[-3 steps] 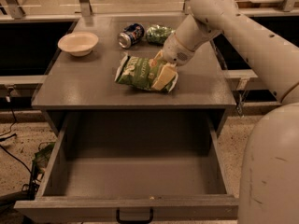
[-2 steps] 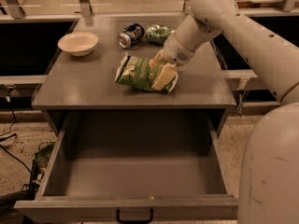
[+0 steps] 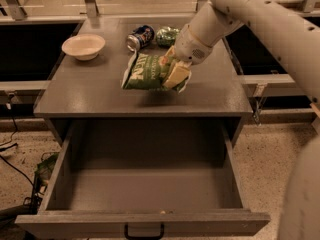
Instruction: Place green jalapeno chip bag into top drawer
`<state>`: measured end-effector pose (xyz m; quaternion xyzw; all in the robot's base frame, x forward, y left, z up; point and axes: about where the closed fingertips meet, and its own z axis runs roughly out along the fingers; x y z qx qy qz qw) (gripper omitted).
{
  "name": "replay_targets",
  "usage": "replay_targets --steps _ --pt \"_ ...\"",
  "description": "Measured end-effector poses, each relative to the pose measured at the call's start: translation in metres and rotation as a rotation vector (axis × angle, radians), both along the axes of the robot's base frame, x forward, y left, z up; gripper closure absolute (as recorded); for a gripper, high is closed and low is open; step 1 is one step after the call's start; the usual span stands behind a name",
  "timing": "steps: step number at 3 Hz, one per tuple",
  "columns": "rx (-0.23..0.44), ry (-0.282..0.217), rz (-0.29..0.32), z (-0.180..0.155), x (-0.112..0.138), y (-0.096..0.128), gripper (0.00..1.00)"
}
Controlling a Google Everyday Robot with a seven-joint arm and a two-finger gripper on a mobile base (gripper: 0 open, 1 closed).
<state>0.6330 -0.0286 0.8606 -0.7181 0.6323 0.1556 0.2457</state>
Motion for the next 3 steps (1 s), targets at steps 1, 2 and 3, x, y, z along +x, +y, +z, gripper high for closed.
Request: replay_targets --steps 1,2,3 --pt "0.026 -0.076 0.06 0.04 -0.037 0.003 1.0" --pt "0.034 -0.15 0.1 0.073 -0.074 0.001 1.0" --pt "0.034 -0.15 0.1 0.073 -0.074 0.001 1.0"
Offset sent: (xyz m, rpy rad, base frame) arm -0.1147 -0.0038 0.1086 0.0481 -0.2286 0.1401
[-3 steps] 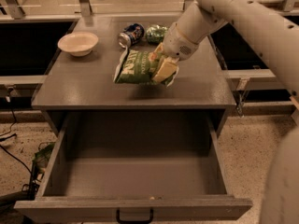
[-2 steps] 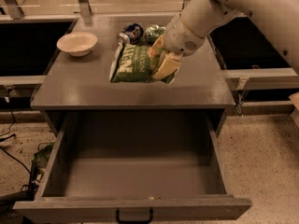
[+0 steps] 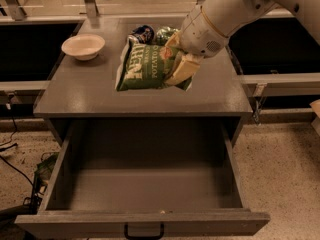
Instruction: Place green jalapeno chip bag into top drawer
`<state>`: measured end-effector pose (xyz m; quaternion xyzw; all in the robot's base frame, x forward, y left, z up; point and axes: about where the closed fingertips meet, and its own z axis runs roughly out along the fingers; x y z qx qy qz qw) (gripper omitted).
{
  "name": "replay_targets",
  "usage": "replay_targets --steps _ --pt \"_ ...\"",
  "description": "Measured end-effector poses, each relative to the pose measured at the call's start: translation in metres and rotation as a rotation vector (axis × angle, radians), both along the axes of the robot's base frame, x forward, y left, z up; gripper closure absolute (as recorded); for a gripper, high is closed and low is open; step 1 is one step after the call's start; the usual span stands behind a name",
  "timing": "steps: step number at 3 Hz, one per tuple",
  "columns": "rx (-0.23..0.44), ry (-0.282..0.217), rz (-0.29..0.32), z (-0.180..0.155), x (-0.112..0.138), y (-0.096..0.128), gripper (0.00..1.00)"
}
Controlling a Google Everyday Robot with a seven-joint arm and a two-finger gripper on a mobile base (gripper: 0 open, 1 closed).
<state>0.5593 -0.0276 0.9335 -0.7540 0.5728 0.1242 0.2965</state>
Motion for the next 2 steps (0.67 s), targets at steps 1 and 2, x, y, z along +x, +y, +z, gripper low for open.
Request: replay_targets --steps 1,2 --pt "0.01 0.012 -0.009 -0.005 0.027 -0.002 1.0" --pt "0.017 0.03 0.0 -0.017 0.036 0.003 1.0"
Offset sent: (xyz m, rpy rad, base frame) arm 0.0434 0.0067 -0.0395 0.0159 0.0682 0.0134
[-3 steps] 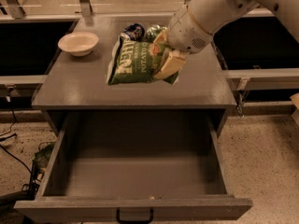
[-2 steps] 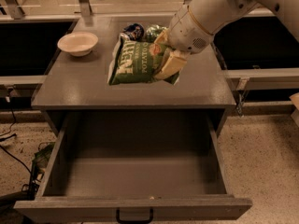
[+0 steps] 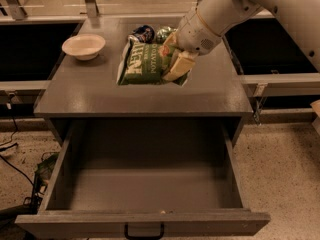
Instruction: Place green jalapeno chip bag into top drawer
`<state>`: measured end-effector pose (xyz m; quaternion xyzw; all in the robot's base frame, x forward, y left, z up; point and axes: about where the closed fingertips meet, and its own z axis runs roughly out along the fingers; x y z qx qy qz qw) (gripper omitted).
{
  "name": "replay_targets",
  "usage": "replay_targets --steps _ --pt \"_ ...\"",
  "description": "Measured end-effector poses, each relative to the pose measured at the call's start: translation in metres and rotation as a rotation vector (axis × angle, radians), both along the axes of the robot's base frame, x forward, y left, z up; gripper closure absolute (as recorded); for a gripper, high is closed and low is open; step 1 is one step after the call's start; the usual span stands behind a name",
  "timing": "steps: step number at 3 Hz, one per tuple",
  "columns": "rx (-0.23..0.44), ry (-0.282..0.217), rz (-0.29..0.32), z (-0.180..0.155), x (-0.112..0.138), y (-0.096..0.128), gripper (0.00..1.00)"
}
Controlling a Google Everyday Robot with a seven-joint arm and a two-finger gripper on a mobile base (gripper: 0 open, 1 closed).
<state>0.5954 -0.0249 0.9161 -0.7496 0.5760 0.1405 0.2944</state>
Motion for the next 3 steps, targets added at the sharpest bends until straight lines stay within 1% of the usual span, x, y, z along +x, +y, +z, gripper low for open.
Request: replay_targets --steps 1,2,3 --pt "0.01 0.051 -0.011 -0.023 -0.046 -0.008 1.0" --pt "0.004 0.041 -0.001 -0.02 -0.045 -0.006 1.0" --pt "0.005 0.013 -0.007 -0.015 -0.071 -0.011 1.0"
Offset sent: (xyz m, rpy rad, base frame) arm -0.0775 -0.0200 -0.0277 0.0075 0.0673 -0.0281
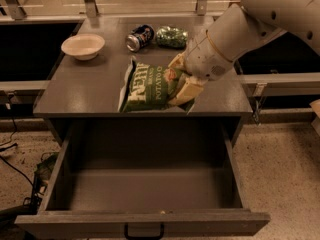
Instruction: Place green jalapeno chip bag into top drawer
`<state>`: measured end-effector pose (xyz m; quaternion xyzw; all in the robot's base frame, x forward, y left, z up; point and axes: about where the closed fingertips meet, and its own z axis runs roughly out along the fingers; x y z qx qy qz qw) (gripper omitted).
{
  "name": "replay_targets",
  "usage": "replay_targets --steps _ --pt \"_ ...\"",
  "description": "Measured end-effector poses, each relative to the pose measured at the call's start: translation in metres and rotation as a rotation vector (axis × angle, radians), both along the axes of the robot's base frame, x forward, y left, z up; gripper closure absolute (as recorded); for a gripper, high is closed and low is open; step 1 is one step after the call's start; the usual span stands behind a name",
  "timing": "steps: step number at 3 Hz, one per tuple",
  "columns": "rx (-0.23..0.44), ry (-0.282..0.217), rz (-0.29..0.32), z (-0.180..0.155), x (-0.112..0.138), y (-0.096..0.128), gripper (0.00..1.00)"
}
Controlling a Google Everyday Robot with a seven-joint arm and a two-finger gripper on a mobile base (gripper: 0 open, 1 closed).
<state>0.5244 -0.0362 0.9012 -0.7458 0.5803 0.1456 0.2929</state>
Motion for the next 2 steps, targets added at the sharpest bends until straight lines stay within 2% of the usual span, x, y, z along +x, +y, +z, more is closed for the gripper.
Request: replay_targets --steps 1,2 --pt "0.001 -0.011 -0.052 -0.0148 -0.0467 -0.0215 1.0" --pt "0.001 -0.011 -0.052 -0.0148 -0.0469 -0.0213 1.0"
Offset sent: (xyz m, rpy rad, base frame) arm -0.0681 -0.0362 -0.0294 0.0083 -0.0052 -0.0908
